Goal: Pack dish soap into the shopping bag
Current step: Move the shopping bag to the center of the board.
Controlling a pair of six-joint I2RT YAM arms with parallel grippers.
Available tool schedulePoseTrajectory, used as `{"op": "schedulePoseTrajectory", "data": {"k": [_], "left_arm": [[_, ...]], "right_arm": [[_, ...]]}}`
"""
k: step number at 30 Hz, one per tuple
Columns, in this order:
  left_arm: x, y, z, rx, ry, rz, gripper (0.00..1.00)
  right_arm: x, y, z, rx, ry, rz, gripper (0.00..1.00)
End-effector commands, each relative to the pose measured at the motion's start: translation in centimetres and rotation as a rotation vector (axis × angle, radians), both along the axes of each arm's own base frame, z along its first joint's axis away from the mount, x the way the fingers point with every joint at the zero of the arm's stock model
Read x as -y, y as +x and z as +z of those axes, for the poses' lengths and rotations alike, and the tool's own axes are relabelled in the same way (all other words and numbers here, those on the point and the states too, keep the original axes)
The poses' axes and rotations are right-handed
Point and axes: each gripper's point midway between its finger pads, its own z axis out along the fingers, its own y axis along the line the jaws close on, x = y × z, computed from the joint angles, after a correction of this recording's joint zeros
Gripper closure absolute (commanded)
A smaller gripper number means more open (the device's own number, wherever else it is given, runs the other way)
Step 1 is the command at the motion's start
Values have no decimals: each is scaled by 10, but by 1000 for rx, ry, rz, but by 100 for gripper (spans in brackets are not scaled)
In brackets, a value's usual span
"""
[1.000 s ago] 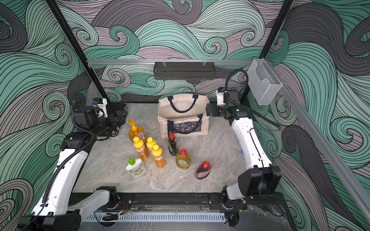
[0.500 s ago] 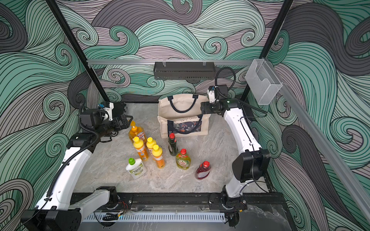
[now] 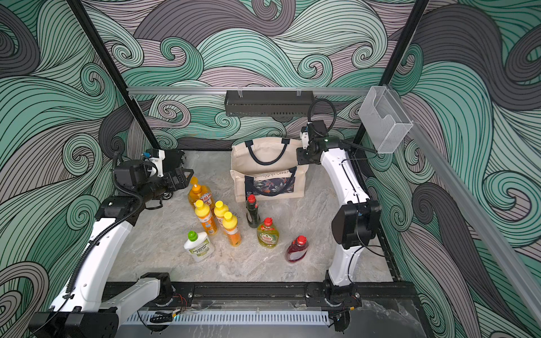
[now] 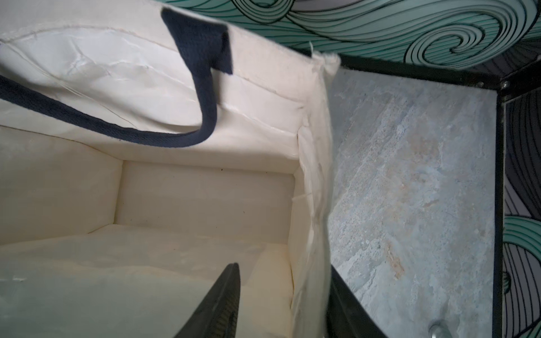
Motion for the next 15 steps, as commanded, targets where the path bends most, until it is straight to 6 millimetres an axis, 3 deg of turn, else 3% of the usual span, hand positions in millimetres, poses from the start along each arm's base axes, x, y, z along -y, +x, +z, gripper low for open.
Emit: {"op": "schedulePoseTrajectory", "data": {"k": [1,7,15], "left_arm": [[3,-2,7,33,8,-21,1],[3,-2,7,34,4,-24,2],[8,-1,7,37,-18,-42,1]], "right_arm": [[9,-9,13,12,-28,-18,70],[30,-26,18,-1,-42,-57,99],[64,-55,31,17,-32,-136,100]]}}
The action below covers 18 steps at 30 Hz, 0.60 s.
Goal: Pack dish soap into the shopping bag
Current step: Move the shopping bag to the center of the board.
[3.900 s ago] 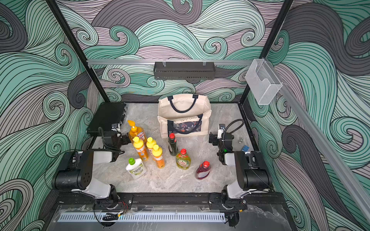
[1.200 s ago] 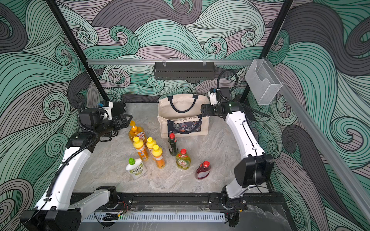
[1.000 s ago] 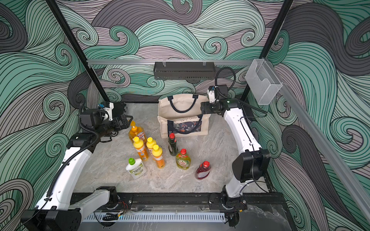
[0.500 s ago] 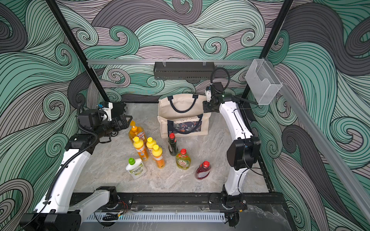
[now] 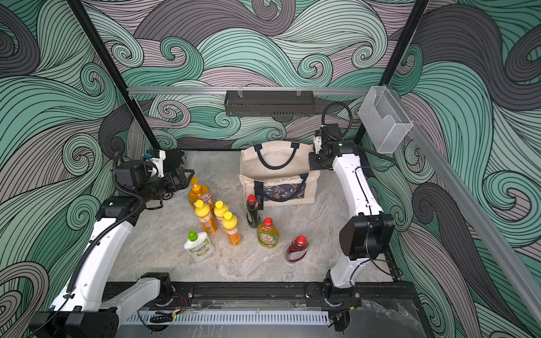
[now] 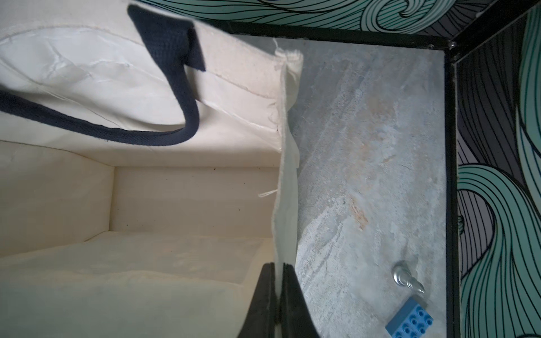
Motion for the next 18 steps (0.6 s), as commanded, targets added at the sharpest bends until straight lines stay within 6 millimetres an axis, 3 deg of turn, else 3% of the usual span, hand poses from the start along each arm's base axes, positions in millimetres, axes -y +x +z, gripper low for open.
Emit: {"op": "schedulePoseTrajectory", "data": {"k": [1,9,18], "left_arm": [[5,-1,8,36,-12,-29,2],[11,-2,11,49,-32,-57,1],[10,-2,10,48,-29,-55,1]], "right_arm": [[13,-15,19,45,-3,-37,100],[30,-37,5,6,26,-97,100],[42,-45,-2,-7,22,-142,100]]}}
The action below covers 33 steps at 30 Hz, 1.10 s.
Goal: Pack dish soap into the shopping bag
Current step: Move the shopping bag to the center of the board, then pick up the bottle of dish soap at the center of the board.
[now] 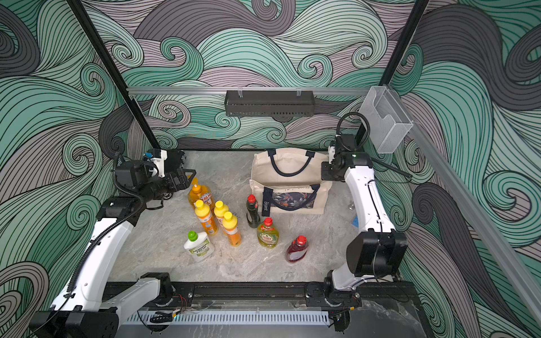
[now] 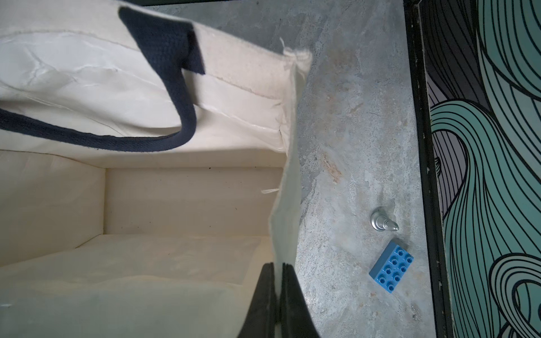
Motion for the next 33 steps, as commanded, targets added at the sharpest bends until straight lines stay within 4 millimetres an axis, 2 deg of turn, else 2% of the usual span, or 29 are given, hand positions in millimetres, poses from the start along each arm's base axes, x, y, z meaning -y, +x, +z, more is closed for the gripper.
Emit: {"op": "schedulePoseTrajectory", "data": {"k": [1,7,10,13,15,18,22,26,33], "left_arm": [[3,-2,9,36,-8,-15,1],[1,-2,6,28,2,-5,1],[1,-2,5,26,2,-7,1],[1,-2,5,26,4,-7,2],[1,-2,5,27,4,-8,1],[2,-3,6,29,3,-10,1],[3,-4,8,35,1,-16,1],[4,-5,11,47,3,-31,1],[9,-8,31,77,-8,-55,2]], "right_arm": [[3,-4,13,42,7,-20,99],[2,-4,7,33,18,-20,84],[2,-4,11,45,24,-26,69],[-4,-7,23,67,56,-9,62],[-5,-10,36,101,60,-15,51],[1,-16,54,150,30,-36,41],[-1,-29,79,224,42,-32,34],[-23,-45,107,328,99,47,30],[-94,-89,152,538,237,297,28]]}}
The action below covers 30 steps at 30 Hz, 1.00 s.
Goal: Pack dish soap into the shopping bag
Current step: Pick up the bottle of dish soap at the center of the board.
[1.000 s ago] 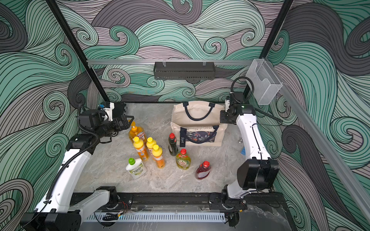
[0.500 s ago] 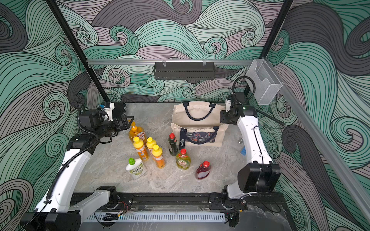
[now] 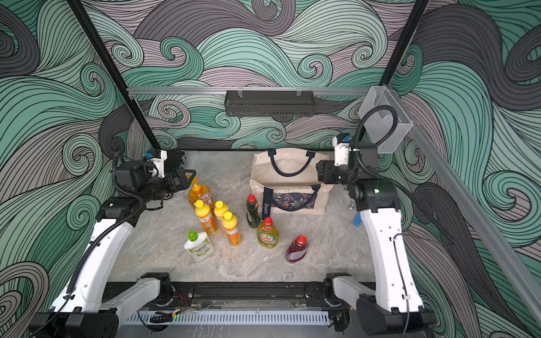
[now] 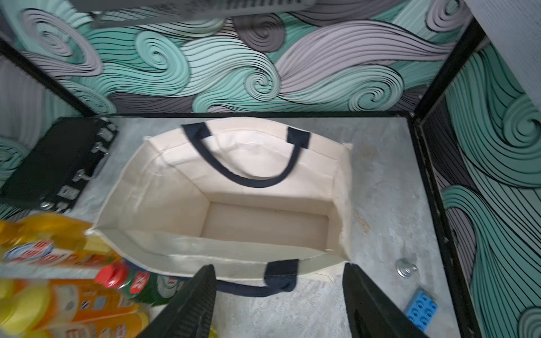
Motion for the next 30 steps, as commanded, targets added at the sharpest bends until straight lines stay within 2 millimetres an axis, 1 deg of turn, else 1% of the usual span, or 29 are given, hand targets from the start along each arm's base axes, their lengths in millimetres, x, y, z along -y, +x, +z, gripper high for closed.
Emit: {"op": "schedulePoseTrajectory", "data": {"k": [1,3,4,8,10,13,14,16,17,21,22,23,24,27,30], "left_arm": [[8,-6,32,73,-20,-47,1],[14,-6,38,83,-52,-74,1],[17,-7,41,86,-61,-87,1],[28,-7,53,92,-97,-149,1],[29,-5,56,93,-79,-155,1],[27,-1,52,87,-54,-151,1],[27,-1,48,86,-49,-152,1],[25,-2,41,87,-42,-146,1],[24,-3,37,85,-38,-140,1],[22,-4,29,86,-38,-126,1],[22,-3,28,81,-44,-122,1],[23,-2,27,76,-54,-124,1],[25,-2,26,73,-64,-134,1],[26,-3,24,64,-69,-139,1],[24,-3,23,68,-63,-127,1]], "right_arm": [[-37,-16,20,97,81,149,28],[-58,-31,27,125,129,241,28],[-66,-36,27,128,144,272,27],[-102,-58,18,146,200,415,27],[-121,-67,11,147,209,488,27],[-154,-85,-6,156,166,628,25],[-165,-93,-14,171,139,676,24],[-186,-110,-25,212,93,770,24],[-197,-121,-30,230,69,831,24],[-228,-151,-44,270,15,964,24],[-233,-155,-48,268,11,983,24],[-239,-159,-57,251,0,1003,24],[-246,-158,-57,264,8,1010,24],[-258,-151,-74,236,-2,995,24],[-268,-145,-85,220,1,988,24]]}}
